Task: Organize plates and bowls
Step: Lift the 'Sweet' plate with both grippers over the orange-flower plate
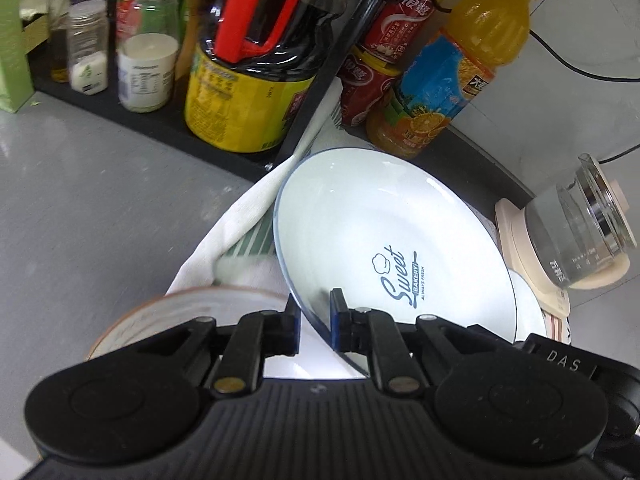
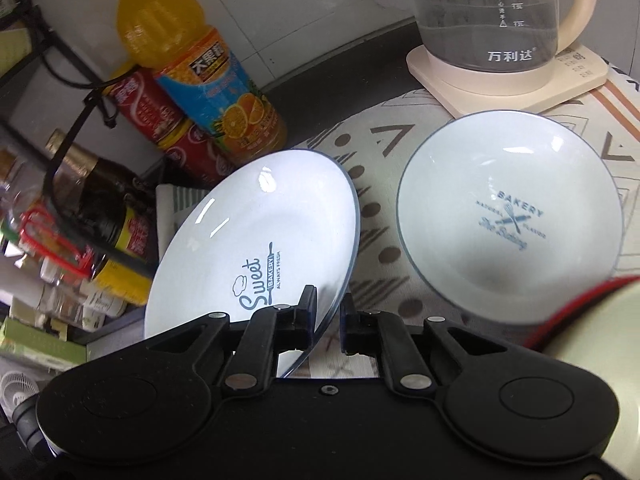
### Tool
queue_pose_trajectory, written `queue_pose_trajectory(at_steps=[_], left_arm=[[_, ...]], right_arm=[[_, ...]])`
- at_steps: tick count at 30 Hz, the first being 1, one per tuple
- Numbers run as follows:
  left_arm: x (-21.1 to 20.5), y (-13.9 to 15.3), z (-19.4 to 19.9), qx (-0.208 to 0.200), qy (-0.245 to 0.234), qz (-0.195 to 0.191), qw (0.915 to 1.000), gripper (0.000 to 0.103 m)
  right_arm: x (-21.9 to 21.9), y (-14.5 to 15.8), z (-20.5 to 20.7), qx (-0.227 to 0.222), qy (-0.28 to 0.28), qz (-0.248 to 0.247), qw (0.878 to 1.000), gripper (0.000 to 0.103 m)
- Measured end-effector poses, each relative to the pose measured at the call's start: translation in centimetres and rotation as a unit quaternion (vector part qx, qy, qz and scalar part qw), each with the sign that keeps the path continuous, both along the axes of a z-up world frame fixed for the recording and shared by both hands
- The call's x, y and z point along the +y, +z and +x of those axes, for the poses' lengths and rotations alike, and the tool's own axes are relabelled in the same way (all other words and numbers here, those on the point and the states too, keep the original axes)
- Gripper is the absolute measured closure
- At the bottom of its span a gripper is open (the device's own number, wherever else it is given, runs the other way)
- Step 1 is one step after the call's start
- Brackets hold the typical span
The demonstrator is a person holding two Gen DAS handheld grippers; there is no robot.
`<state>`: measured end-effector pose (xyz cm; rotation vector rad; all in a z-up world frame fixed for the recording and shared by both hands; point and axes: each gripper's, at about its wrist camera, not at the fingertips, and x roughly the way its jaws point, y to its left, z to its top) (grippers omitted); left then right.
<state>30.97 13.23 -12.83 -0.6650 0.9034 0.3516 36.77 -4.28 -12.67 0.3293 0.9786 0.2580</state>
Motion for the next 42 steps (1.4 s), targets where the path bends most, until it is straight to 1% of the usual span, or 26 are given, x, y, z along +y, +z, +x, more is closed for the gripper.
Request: queue_pose_trajectory(at_steps=[11,22,26,29,38,42], left_arm=[[-1.3,1.3,-5.3,-0.006,0.012,0.006,0.9999,0.091],[-1.4,1.5,-10.7,-0.005,0.032,0.011,0.9994,0.09],[-1.5,1.5,-12.0,-0.002,0.034,0.013,0.9993,0.09],[-1.9,1.4,-12.8,0.004,0.034,0.017,0.9993,0.09],[-2.5,0.4,-14.7,0.016,0.035,0.011,0.9992,0.09],[-2.4,-0.3,-15.4,0.02,0.037,0.0,0.9991,0.09]], right_arm=[[-0.4,1.0,-5.0,-0.014,0.023,0.001,1.0,0.092],[0.5,1.2,-9.3,-0.031,0.061,-0.016,0.998,0.092],[0.9,1.1,-10.8,-0.036,0.077,-0.026,0.996,0.092],[0.7,0.8,-11.6,-0.027,0.081,-0.018,0.996,0.092],[0.9,0.1,-14.0,-0.033,0.106,-0.051,0.992,0.092],[0.9,-0.4,-14.6,-0.033,0.109,-0.062,0.992,0.092]])
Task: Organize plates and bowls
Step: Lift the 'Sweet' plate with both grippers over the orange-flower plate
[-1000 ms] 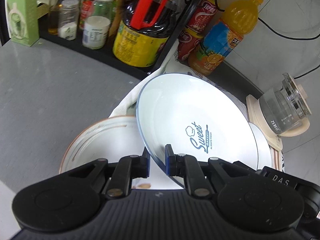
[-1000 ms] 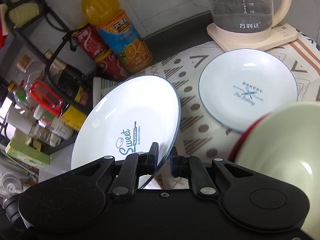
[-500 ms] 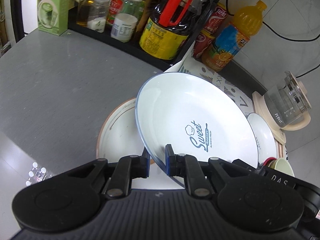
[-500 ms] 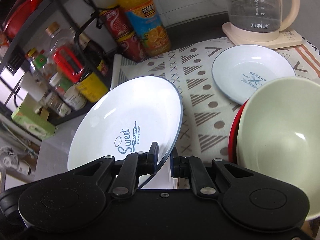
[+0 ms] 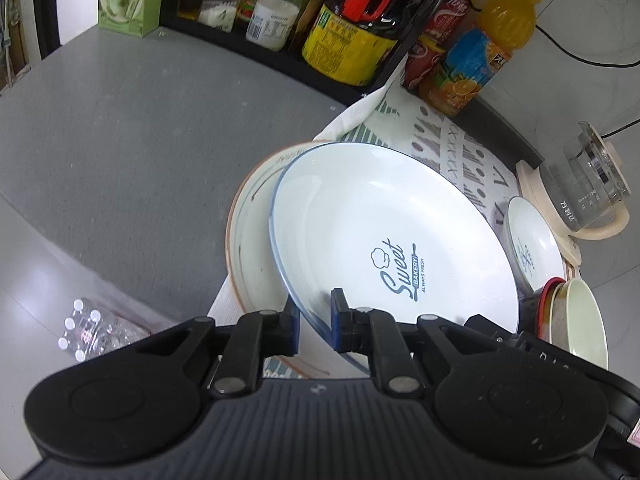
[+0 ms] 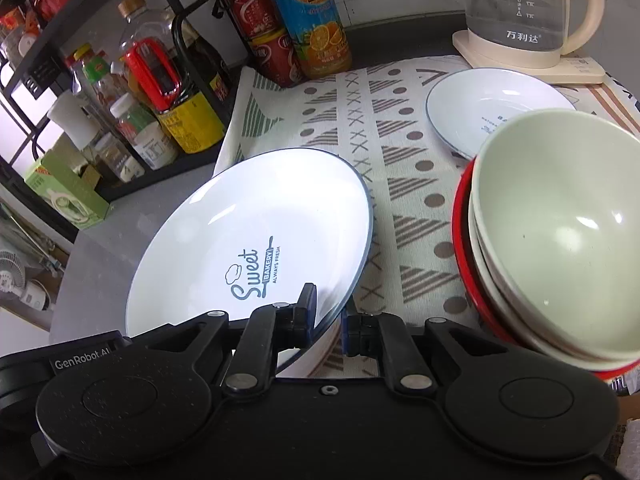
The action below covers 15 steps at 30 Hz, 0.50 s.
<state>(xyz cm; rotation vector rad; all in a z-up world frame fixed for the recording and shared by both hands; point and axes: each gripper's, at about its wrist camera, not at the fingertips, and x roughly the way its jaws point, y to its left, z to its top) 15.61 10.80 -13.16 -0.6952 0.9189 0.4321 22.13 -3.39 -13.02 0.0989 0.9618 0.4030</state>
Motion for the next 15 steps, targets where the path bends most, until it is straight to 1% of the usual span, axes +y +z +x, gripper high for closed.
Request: queue_pose_trajectory(at_steps=[5,10,15], left_arm=[[0.1,-0.8,-0.3,0.003,0.005,-0.009,0.9999,0.09],[0.1,-1.3,-0.2,0.004,0.0,-0.011,0.9999,0.089],[0.4,-1.4,0.7,0.019,-0.011,-0.022,0.9995,0.087]], right_arm=[[0.1,-0.6,-0.4,0.002,0.0,-0.012,1.0,0.092],[0.5,-0.8,-0.3,-0.002,0.009,-0.024,1.0,0.092],[0.4,-1.2,-0.1,0.0,0.003,-0.026,1.0,0.092]])
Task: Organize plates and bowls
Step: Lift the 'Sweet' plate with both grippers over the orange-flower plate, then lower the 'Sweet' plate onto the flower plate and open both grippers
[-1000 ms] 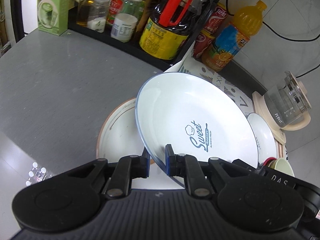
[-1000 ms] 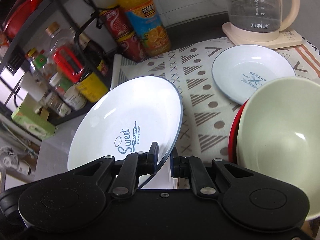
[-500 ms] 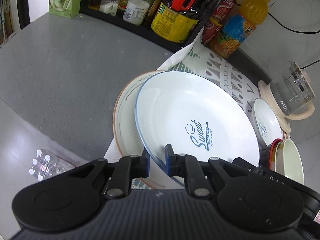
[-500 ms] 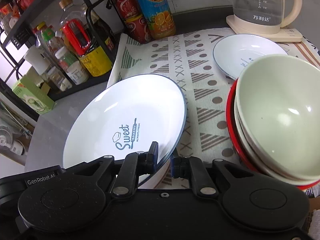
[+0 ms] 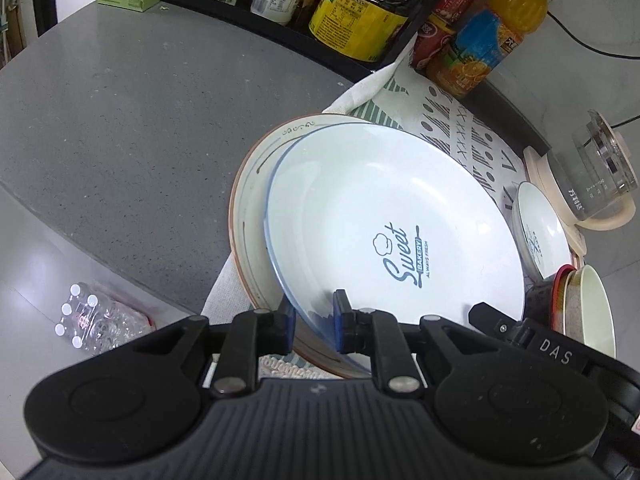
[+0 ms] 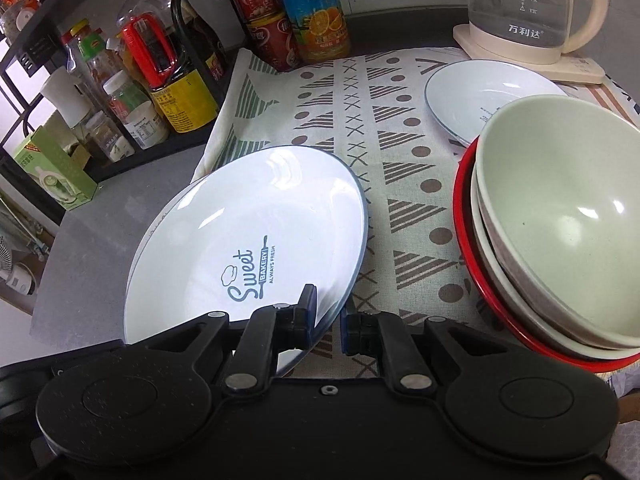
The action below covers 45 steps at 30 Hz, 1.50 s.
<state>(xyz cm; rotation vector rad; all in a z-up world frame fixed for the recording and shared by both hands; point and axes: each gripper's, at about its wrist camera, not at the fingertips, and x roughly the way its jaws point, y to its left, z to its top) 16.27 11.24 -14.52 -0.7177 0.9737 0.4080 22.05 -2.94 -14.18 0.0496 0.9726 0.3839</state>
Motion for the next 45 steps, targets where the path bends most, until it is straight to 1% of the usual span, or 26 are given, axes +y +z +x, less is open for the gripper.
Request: queue_pose_trajectory(at_steps=[2,4,6,12,15,17,18,19,21,24,26,30,32,36,38,42,44,45], left_arm=[[0.5,0.1,0.0,0.003,-0.001,-0.01,0.9999,0.087],[0.7,0.4,0.0,0.009,-0.001,0.002,1.0,0.087],[1.0,0.8,-0.2,0.008,-0.002,0.01,0.9999,0.087],[1.7,1.1,-0.7,0.0,0.015,0.008,0.9999,0.085],[1.7,1.2,-0.6,0.002,0.02,0.011,0.9997,0.085],[1.7,1.4,-0.7,0.003,0.025,0.02,0.9995,0.083],[1.8,1.5,-0.8,0.002,0.028,0.024,0.9993,0.081],[1.9,1.5,-0.8,0.003,0.03,0.027,0.9992,0.075],[2.1,1.1,-0.7,0.007,0.033,0.027,0.9991,0.073],[2.3,0.4,-0.6,0.016,0.04,0.021,0.9989,0.073],[2.3,0.1,-0.6,0.014,0.038,0.018,0.999,0.073],[2.7,-0.5,-0.7,0.026,0.051,0.027,0.998,0.073],[2.9,-0.5,-0.6,0.023,0.048,0.031,0.9981,0.073],[3.4,-0.8,-0.4,0.021,0.049,0.027,0.9982,0.073],[3.5,-0.7,-0.1,0.024,0.041,0.031,0.9984,0.073],[3.6,-0.2,0.5,0.039,0.024,0.042,0.9981,0.072],[3.7,0.3,0.7,0.043,0.019,0.047,0.9978,0.065],[3.7,0.6,0.8,0.042,0.018,0.049,0.9977,0.057]], right_arm=[[0.0,0.0,0.2,0.0,-0.003,-0.001,1.0,0.092],[0.1,0.0,0.4,-0.003,-0.001,-0.004,1.0,0.092],[0.3,0.0,0.6,-0.005,0.002,-0.007,1.0,0.092],[0.3,-0.1,0.9,-0.005,0.003,-0.013,1.0,0.092],[0.6,-0.1,0.9,-0.01,0.006,-0.023,1.0,0.091],[0.7,-0.2,1.0,-0.011,0.009,-0.031,0.999,0.09],[0.9,-0.3,0.9,-0.012,0.011,-0.037,0.999,0.089],[0.9,-0.3,1.0,-0.013,0.012,-0.04,0.999,0.089],[1.0,-0.4,1.1,-0.013,0.013,-0.042,0.999,0.088],[1.2,-0.6,1.2,-0.014,0.017,-0.047,0.999,0.087],[1.4,-0.8,1.3,-0.012,0.019,-0.05,0.999,0.086],[1.7,-1.3,1.6,-0.002,0.026,-0.051,0.998,0.085],[1.9,-1.6,1.7,0.002,0.027,-0.05,0.998,0.084],[2.0,-1.9,1.9,0.003,0.029,-0.048,0.998,0.083],[2.1,-2.0,2.1,0.004,0.03,-0.048,0.998,0.083],[2.5,-1.9,2.3,0.007,0.035,-0.055,0.998,0.078],[2.3,-1.7,2.2,0.011,0.033,-0.046,0.998,0.073],[2.2,-1.4,2.2,0.014,0.032,-0.038,0.999,0.067]])
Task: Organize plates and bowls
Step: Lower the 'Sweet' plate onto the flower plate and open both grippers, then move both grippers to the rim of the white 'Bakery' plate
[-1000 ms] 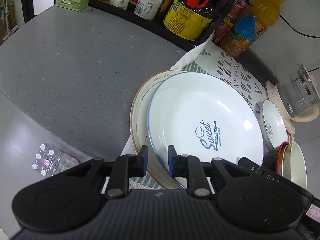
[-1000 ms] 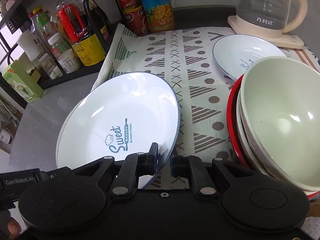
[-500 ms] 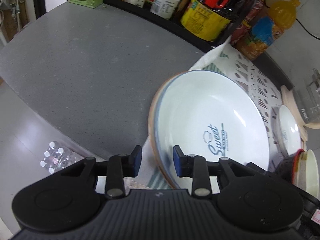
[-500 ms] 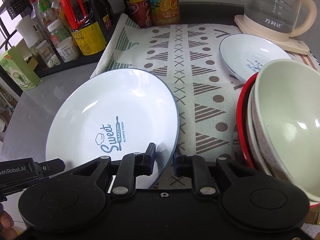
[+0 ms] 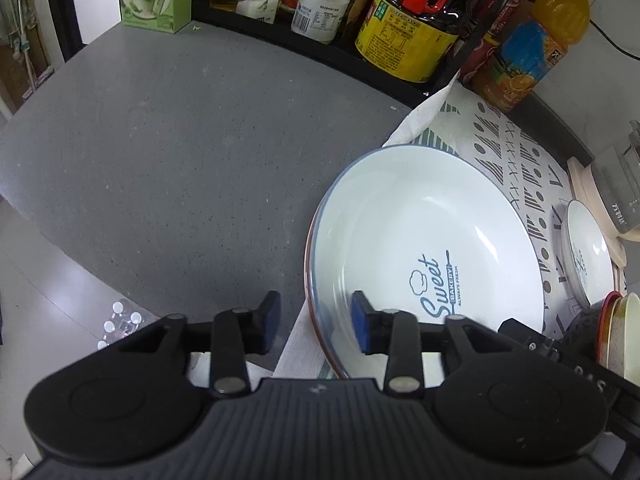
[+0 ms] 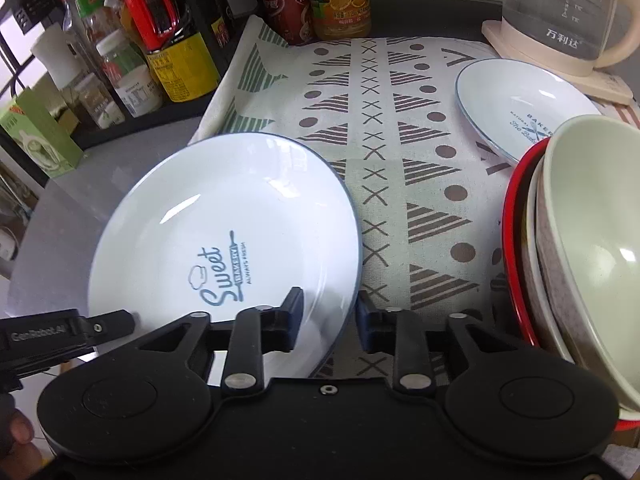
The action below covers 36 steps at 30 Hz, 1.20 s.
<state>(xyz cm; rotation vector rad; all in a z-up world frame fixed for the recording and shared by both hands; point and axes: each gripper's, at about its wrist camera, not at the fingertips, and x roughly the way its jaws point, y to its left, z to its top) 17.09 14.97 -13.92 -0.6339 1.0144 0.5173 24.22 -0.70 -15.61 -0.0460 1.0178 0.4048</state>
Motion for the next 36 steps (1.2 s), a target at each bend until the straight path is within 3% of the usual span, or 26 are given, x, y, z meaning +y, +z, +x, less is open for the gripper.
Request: queue_pose_trajectory(at_steps=[3,7,15,23,36], left_arm=[[0.0,1.0,0.4,-0.008,-0.006,0.009,0.9999,0.042],[-0.1,2.4,1.2,-0.02,-0.016,0.016,0.9995,0.028],[-0.4,5.2,3.0,-0.056,-0.036,0.011,0.9977,0.026],[-1.8,7.2,5.9,-0.069,-0.068,0.011,0.9952,0.026],[-6.5,7.6,13.2,-0.066,-0.132,0.003,0.9891,0.026]], right_arm=[[0.0,1.3,-0.4,-0.001,0.006,0.014,1.0,0.041],[0.2,3.5,-0.9,-0.018,0.036,0.022,0.999,0.033],[-1.7,9.0,-0.3,-0.074,0.029,0.057,0.995,0.016],[-5.5,12.1,2.3,-0.092,-0.017,0.086,0.992,0.01],[-11.7,12.7,6.6,-0.089,-0.087,0.087,0.988,0.01]])
